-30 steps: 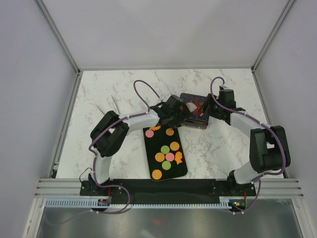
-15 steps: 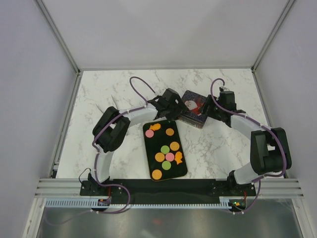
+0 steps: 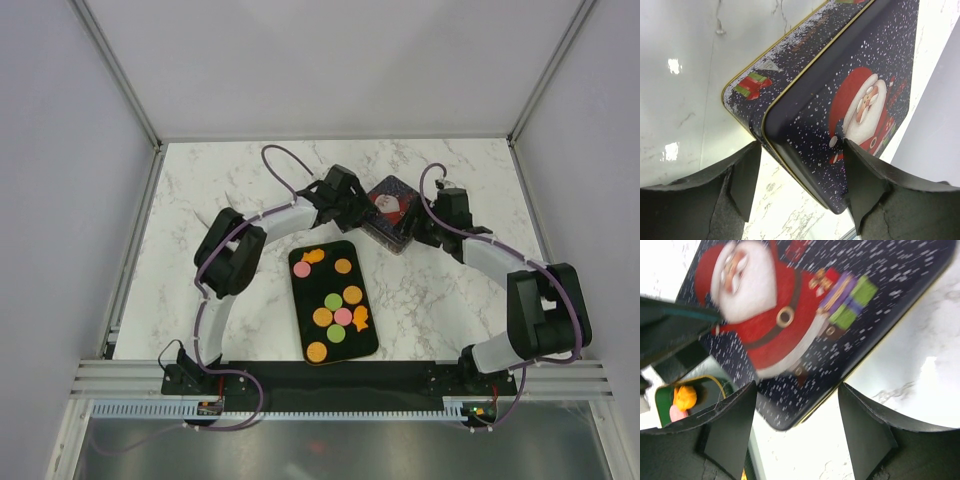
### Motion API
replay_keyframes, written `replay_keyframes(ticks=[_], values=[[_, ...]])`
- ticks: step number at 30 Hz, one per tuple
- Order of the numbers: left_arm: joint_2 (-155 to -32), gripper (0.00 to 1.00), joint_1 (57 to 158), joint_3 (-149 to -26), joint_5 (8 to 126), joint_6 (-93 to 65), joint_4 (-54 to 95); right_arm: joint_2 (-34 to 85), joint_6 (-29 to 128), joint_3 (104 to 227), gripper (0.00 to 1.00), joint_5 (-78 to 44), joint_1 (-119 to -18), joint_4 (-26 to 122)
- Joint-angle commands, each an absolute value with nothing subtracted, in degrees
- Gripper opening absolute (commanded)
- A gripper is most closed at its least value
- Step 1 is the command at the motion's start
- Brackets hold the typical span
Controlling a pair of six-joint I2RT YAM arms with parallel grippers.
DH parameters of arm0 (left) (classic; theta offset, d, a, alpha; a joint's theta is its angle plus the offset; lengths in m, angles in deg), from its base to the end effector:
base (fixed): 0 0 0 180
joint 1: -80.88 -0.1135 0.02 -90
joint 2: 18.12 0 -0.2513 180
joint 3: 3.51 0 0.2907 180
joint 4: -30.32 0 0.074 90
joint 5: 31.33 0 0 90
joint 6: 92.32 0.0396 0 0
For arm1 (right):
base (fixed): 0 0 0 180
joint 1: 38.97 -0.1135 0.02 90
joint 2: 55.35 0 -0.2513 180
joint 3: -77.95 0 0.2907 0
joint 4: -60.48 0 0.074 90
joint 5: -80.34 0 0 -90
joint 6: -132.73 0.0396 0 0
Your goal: Pack the cookies
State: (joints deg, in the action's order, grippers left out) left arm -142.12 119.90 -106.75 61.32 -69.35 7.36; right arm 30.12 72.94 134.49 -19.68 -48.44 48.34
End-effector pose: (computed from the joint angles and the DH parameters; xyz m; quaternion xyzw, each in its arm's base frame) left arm 0.3985 -0.3253 0.1403 -0.2137 0.8942 -0.3267 0.2193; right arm 0.3340 0.0627 0.1492 0.1276 0.8984 0.2148 0.3611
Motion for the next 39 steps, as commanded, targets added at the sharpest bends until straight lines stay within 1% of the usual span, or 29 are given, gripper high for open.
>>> replay_keyframes(ticks=[1, 8, 12, 17, 20, 23, 29, 31, 39], values=[[-144.3, 0.71, 118.1, -109.3, 60.8, -65.6, 6.0, 28.7, 73.4, 134.0, 0.74, -20.9, -50.7, 47.6], [-146.2, 0.64, 116.7, -110.9, 62.2, -64.1, 4.7, 28.0, 73.5, 134.8, 0.74, -20.0, -51.6, 46.9], [-147.1, 0.59, 116.0, -111.1, 63.1, -63.7, 4.3, 25.9, 72.3, 137.9, 0.75, -17.6, -51.5, 43.9], [-147.6, 0.57, 115.3, -111.0, 64.2, -63.0, 4.0, 25.3, 70.5, 143.9, 0.78, -14.9, -50.4, 40.4], [-147.8, 0.57, 115.1, -111.1, 64.6, -62.3, 3.9, 27.5, 69.8, 147.0, 0.80, -14.7, -47.0, 40.3], [-147.9, 0.56, 114.9, -111.6, 65.4, -61.7, 4.0, 32.7, 67.7, 151.2, 0.80, -15.5, -44.0, 39.7], [-148.6, 0.55, 114.0, -113.4, 67.0, -59.5, 3.3, 42.5, 65.1, 154.8, 0.80, -15.8, -42.9, 40.0], [-148.7, 0.54, 113.8, -113.8, 67.2, -58.8, 3.1, 44.2, 65.5, 154.6, 0.79, -16.6, -42.8, 40.5], [-149.9, 0.52, 113.7, -114.7, 68.1, -58.5, 2.9, 41.9, 67.6, 146.6, 0.78, -17.5, -43.6, 43.8]])
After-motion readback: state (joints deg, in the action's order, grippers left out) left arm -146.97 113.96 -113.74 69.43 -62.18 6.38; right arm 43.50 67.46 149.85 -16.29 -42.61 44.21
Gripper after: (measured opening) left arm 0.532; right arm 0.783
